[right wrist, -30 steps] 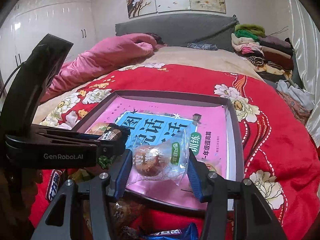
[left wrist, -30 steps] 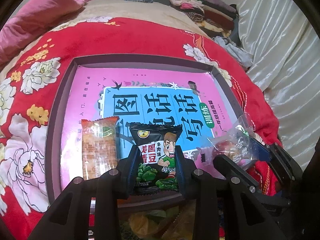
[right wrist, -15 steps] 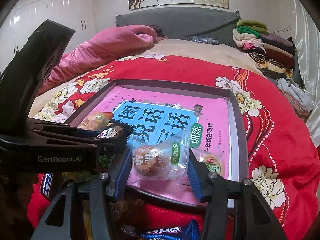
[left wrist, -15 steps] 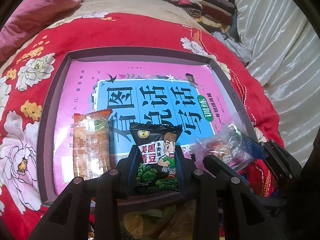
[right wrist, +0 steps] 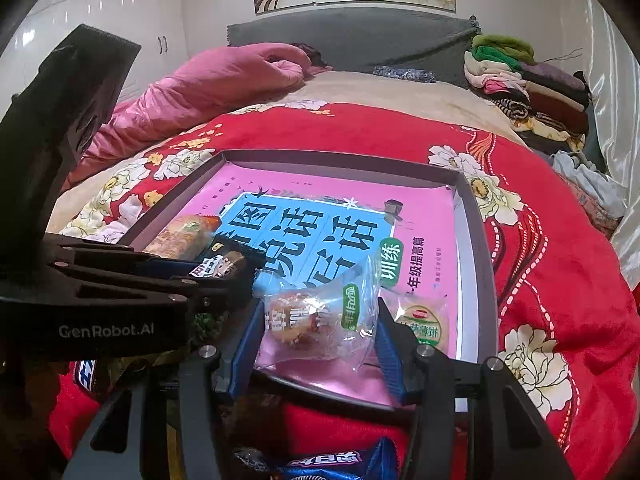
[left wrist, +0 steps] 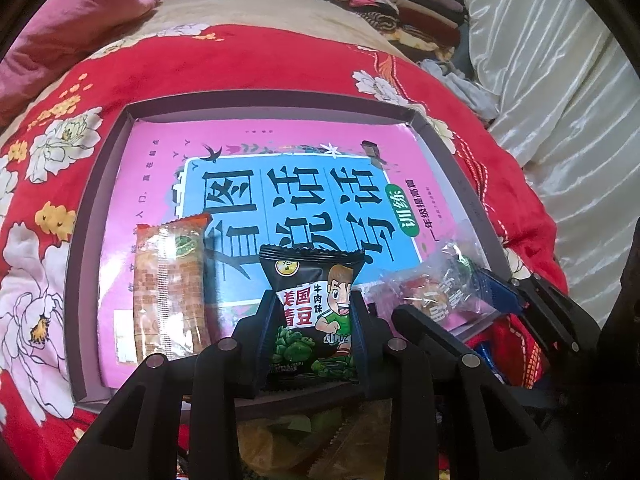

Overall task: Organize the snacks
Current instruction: 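Lower the pea snack bag into the tray with the left tool while the right tool lowers the clear bag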

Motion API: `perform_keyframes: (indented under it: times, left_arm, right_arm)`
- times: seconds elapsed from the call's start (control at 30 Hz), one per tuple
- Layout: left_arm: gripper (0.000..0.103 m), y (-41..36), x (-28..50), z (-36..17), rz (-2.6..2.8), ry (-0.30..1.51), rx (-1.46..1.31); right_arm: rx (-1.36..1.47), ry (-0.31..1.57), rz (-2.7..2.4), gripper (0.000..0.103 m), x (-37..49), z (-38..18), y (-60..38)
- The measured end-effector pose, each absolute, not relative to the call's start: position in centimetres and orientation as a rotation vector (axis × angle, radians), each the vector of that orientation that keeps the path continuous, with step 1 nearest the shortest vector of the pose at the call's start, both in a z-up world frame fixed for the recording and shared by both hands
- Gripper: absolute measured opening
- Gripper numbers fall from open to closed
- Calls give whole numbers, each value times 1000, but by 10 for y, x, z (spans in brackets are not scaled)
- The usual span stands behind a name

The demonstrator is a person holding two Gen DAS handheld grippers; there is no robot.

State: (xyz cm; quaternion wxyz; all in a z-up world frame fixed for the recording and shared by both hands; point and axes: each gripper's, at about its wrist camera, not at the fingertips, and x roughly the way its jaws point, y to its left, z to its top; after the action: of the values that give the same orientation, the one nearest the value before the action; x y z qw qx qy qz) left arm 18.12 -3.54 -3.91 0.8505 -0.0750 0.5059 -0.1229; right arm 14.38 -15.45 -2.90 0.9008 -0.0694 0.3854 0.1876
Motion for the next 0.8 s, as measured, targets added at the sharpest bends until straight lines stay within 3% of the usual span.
perform_keyframes:
  times: [0.8]
  left_arm:
    - [36,-34,182,-39,-248,1076,-157]
  right_arm:
    - [-100,818,389,53,147,-30,-160]
